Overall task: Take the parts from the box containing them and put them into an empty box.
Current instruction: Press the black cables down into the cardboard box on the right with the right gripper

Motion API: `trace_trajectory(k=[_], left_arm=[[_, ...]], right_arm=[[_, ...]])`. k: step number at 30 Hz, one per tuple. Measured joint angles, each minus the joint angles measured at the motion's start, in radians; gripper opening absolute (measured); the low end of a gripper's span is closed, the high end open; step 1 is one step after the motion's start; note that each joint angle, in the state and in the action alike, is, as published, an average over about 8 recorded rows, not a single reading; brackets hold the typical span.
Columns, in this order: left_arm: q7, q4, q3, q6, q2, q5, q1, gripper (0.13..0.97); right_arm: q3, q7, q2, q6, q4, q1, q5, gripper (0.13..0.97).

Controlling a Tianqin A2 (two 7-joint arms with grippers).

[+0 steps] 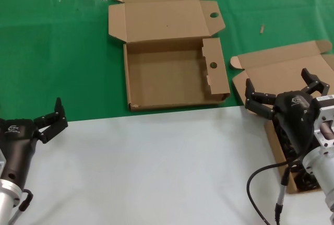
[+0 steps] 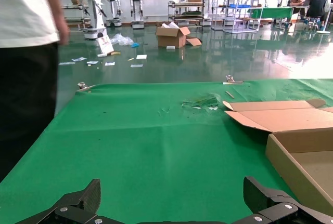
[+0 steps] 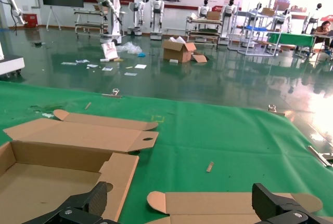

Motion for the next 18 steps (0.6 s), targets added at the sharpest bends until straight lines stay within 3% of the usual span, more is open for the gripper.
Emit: trace_trajectory(k=[18], left_arm=[[0.0,0.0,0.0,0.0,0.0,0.0,0.0,0.966]], right_arm=[[0.0,0.0,0.0,0.0,0.0,0.0,0.0,0.966]])
